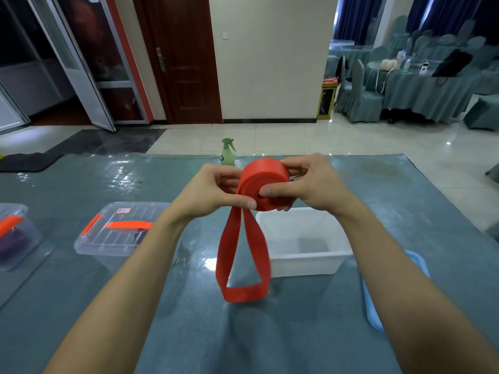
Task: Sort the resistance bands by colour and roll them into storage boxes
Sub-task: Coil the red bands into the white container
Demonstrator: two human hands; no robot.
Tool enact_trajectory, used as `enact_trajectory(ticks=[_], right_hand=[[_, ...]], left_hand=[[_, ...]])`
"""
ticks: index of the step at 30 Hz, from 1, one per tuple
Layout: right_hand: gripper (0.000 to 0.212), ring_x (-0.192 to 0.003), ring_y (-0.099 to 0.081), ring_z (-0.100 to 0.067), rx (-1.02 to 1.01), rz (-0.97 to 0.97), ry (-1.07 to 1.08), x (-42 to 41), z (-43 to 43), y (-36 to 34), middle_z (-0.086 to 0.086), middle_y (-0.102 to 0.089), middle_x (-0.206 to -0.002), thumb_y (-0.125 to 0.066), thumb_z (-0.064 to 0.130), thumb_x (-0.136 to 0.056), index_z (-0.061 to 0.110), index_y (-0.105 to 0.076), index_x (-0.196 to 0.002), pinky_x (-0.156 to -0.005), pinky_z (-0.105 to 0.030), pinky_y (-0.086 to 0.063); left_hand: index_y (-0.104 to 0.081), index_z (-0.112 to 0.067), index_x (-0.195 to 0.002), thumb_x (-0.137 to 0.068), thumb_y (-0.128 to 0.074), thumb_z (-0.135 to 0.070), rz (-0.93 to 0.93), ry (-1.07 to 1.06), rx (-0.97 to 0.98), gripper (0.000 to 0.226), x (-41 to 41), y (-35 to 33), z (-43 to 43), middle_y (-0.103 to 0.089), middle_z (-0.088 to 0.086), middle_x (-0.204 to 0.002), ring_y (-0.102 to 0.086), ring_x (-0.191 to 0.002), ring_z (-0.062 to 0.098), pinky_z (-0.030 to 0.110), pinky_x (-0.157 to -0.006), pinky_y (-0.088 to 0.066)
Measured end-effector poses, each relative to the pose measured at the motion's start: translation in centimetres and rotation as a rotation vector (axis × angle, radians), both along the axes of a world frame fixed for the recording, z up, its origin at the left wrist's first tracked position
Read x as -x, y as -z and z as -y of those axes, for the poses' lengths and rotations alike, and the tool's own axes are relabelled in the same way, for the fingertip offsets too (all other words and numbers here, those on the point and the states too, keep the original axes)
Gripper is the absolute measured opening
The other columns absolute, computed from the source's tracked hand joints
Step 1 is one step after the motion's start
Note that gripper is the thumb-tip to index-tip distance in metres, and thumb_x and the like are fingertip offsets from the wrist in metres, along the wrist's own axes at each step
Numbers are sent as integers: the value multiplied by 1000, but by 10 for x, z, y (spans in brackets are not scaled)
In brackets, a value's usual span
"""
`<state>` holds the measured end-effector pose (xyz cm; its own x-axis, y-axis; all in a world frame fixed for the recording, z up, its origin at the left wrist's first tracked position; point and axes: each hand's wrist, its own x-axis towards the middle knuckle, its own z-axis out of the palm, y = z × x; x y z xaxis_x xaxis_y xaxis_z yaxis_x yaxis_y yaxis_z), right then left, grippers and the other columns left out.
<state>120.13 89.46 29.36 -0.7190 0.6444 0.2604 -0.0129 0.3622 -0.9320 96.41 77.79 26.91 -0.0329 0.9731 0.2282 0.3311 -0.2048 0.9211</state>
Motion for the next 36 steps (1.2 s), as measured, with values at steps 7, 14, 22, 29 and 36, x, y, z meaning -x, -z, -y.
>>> enact_trajectory(ticks=[7,14,22,29,36], right_hand=[[52,-72,-80,-39,132,99,-50,-8,12,41,-10,-80,-107,-104,25,-68,19,-78,-113,-58,-41,-64],[40,-51,-62,-4,-566,684,-50,11,23,37,13,-69,-65,-95,60,-67,31,-72,-82,-56,-30,-51],[37,-58,-73,-28,-137,253,4,-10,10,45,1,-77,-74,-103,41,-67,24,-84,-94,-61,-35,-60],[46,-59,-61,-3,-510,512,37,0,25,39,10,-67,-66,-97,64,-64,36,-62,-75,-54,-21,-40],[44,-59,-74,-30,-182,238,12,-10,26,43,-1,-76,-78,-103,43,-67,27,-79,-100,-60,-46,-64]], left_hand=[[-85,-17,-96,-56,-108,-41,-140,-76,43,52,-12,16,9,-85,4,-88,-83,-83,23,44,-81,-68],[-72,-29,-72,-54,-92,-64,-1157,-49,7,44,-39,-13,-2,-58,-11,-54,-53,-53,7,32,-55,-44],[-83,-16,-106,-59,-109,-30,-477,-48,133,56,-14,-12,11,-84,-4,-97,-81,-96,11,37,-97,-64],[-83,-28,-91,-54,-104,-55,-856,-45,60,50,-29,-24,4,-79,-15,-79,-76,-79,2,38,-81,-66],[-81,-23,-103,-56,-109,-35,-584,-27,154,55,-21,-11,15,-83,-10,-92,-79,-92,5,34,-96,-63]])
